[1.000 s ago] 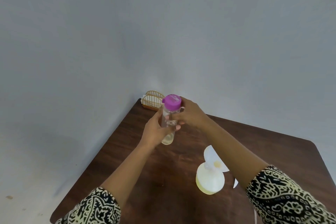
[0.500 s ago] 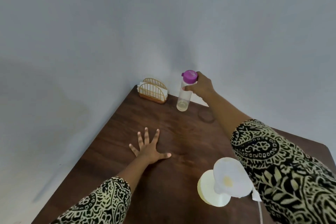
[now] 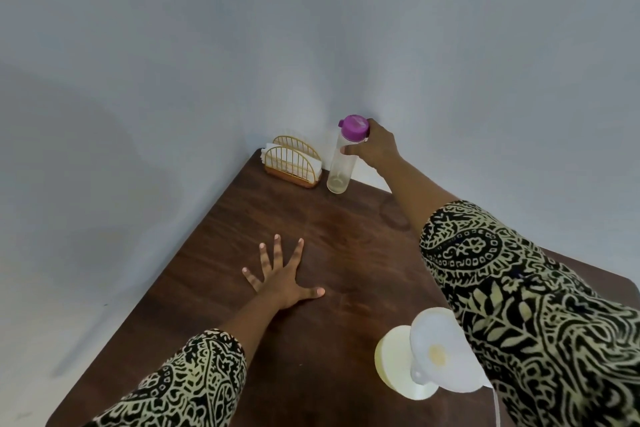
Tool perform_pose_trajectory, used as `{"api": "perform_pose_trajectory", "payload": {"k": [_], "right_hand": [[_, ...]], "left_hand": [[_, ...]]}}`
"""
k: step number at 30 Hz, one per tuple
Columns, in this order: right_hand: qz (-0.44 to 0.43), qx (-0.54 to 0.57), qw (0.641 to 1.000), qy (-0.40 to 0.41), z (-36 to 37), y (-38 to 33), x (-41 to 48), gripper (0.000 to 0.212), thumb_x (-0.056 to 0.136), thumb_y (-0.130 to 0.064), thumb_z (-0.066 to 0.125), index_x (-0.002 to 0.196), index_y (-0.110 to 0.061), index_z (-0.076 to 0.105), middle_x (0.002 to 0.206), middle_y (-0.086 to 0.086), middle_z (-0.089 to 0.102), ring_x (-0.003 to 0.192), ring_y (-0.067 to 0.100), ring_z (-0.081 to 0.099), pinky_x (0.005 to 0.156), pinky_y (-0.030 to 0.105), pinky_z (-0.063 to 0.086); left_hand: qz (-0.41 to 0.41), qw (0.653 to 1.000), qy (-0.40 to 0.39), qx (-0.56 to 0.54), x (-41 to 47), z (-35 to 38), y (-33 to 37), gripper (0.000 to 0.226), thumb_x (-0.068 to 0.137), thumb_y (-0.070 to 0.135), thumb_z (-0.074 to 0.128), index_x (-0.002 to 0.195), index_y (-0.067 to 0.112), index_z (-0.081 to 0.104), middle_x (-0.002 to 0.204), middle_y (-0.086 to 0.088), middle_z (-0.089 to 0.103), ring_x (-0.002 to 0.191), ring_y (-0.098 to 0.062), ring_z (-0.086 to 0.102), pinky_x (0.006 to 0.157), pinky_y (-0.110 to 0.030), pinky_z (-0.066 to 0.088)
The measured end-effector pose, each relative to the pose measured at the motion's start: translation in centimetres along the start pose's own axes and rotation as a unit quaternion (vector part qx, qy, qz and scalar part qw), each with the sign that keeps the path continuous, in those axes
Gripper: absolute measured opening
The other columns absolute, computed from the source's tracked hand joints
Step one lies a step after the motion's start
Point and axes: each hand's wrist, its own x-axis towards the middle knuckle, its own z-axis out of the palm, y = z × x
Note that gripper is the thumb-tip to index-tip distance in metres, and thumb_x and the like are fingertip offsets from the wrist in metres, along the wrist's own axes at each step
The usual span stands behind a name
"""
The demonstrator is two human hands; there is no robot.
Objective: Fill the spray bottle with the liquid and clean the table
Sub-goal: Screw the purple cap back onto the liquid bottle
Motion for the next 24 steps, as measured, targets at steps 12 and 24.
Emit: {"api": "perform_pose_trajectory", "payload": {"k": [12, 24], "right_hand": [[-0.008, -0.056, 0.998, -0.008, 1.0, -0.2, 1.1, 0.077, 0.067, -0.015, 0.084, 0.131, -0.008, 0.042, 0.128, 0.01, 0.056, 0.117, 0.028, 0.053, 0.091, 0.033, 0.043], [-0.049, -0.095, 0.994, -0.012, -8.1, -4.5, -7.8, 0.051, 0.075, -0.028, 0.08, 0.116, -0.011, 0.056, 0.101, 0.006, 0.067, 0.092, 0.018, 0.061, 0.065, 0.021, 0.045]], "left_hand": [[0.003, 1.0, 0.007, -0.002, 0.1, 0.1, -0.2, 0.119, 0.064, 0.082, 0.059, 0.145, 0.049, -0.022, 0.15, 0.001, -0.044, 0.138, -0.033, -0.039, 0.105, -0.072, -0.009], [0.01, 0.999, 0.023, -0.04, -0.9, -0.6, -0.1, 0.111, 0.069, 0.073, 0.064, 0.149, 0.047, -0.008, 0.156, 0.002, -0.033, 0.143, -0.031, -0.031, 0.108, -0.07, -0.007]]}}
